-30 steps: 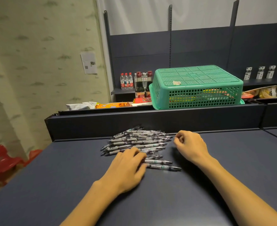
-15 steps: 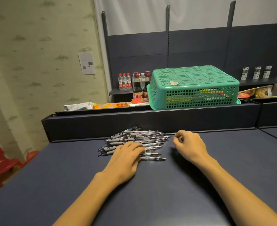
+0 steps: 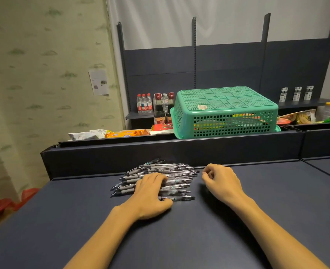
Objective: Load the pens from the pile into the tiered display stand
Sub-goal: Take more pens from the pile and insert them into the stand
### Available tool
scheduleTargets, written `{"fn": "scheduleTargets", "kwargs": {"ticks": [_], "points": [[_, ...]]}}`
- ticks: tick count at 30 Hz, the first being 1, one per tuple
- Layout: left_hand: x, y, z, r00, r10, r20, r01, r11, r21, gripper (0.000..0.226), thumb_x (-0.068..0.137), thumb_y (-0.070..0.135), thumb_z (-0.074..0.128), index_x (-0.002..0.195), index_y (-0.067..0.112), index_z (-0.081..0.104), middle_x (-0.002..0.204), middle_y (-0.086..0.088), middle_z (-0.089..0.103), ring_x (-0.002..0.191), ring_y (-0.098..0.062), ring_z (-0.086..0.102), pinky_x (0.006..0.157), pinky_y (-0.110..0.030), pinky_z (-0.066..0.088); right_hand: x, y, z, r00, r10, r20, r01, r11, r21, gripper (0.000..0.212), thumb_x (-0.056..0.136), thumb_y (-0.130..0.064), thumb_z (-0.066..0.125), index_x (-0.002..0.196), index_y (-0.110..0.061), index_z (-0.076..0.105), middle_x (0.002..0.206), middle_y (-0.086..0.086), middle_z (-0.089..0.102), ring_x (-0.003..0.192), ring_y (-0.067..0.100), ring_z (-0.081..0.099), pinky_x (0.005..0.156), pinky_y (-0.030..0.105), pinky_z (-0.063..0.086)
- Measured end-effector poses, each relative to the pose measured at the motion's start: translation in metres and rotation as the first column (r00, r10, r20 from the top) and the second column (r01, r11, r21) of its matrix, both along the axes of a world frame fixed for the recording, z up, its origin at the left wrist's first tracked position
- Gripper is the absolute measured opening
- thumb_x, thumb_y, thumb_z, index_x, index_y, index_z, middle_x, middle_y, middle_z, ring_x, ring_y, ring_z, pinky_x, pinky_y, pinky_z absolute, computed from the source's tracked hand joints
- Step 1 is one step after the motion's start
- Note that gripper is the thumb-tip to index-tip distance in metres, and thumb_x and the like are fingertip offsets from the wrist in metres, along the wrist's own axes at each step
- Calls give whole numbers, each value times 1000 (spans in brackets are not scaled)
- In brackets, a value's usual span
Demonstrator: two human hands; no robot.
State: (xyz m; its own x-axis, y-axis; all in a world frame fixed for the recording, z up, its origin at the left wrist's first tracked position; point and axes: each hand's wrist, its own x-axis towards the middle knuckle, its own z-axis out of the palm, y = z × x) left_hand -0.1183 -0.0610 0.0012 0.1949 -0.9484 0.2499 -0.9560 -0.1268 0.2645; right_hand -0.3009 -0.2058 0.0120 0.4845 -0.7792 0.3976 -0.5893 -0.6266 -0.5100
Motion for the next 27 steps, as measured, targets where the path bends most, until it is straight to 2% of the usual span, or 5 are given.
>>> {"fn": "scheduleTargets", "kwargs": {"ticks": [7,16,19,22,27], "points": [[5,-3,-1,998,-21,67,19,999,31,65,79,52,45,137,24,35,137,11,27,131,-9,18,108,-31,19,-1,0,1,1000,6,14,-6,1000,8,11,93,-27,55,90,-23,64,77,-8,62,75,16,58,62,25,40],[3,-8,11,985,24,171,-53,984,170,83,63,67,31,135,26,37,123,7,40,113,-14,26,103,-34,20,-3,0,3,999,4,41,-4,1000,11,11,91,-26,54,87,-24,64,75,-9,62,78,19,59,62,27,41],[-1,-12,20,974,-3,224,-49,973,225,61,68,62,39,112,22,50,109,2,48,101,-19,37,91,-33,31,-3,0,4,999,4,50,-4,1000,6,11,91,-26,54,89,-24,65,77,-8,63,79,20,60,64,27,43],[-10,-17,30,968,-32,249,-35,965,261,29,79,44,53,90,18,47,95,-1,54,88,-24,49,71,-34,34,-2,-1,5,999,5,53,-5,1000,3,12,91,-26,54,88,-23,65,76,-9,62,79,20,59,62,27,42],[-16,-22,35,964,-76,253,-29,922,386,23,89,37,52,88,19,37,92,-2,49,85,-22,48,71,-33,37,-3,-4,4,998,14,56,-14,1000,-3,12,91,-26,54,89,-23,65,77,-8,63,77,19,59,62,26,40]]}}
